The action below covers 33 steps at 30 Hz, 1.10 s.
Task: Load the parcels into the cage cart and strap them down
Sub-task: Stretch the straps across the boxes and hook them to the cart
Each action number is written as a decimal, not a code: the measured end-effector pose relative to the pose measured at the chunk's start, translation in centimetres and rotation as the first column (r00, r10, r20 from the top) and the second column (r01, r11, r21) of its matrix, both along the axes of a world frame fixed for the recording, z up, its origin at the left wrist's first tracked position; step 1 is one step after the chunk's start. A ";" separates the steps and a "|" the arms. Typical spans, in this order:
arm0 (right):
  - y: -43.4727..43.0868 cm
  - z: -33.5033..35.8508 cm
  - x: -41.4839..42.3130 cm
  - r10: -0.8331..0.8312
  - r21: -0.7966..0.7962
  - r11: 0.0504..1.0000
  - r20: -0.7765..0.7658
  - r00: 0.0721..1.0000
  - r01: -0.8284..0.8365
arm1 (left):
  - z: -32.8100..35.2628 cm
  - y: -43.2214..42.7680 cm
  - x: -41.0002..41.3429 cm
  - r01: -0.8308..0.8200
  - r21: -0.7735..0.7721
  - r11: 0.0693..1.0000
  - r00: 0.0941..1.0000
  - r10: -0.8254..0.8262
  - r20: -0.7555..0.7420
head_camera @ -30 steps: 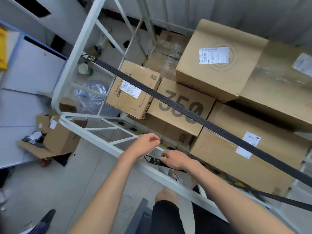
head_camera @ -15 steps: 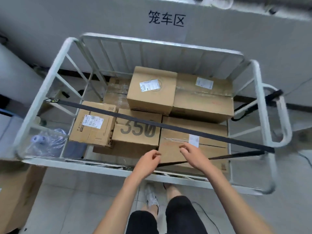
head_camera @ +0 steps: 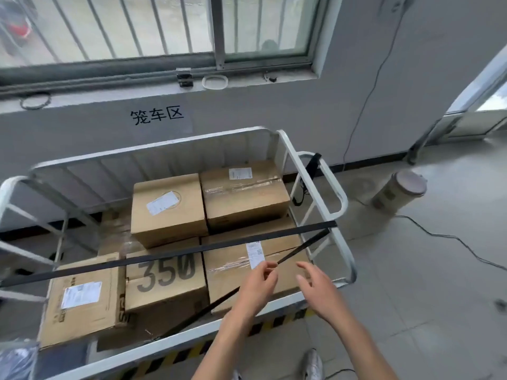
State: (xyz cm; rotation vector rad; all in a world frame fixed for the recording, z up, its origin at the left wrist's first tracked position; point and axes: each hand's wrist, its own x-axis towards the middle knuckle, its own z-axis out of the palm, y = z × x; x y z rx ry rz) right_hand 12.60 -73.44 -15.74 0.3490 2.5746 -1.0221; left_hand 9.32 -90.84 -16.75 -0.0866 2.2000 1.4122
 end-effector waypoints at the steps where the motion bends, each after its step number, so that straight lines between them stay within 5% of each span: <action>1: 1.3 0.4 0.2 -0.023 0.001 1.000 -0.010 1.000 0.023 | 0.4 1.5 -0.3 0.011 -0.012 1.000 1.000 -0.011 -0.027; 21: 32.9 4.7 -3.3 0.013 0.019 1.000 -0.118 0.993 -0.011 | 4.5 29.1 -4.5 -0.029 -0.174 0.984 0.972 -0.012 -0.235; 33: 44.8 4.2 -13.4 0.181 0.042 0.983 -0.075 0.981 -0.178 | 0.9 39.3 -16.0 -0.098 -0.165 0.981 0.983 0.070 -0.167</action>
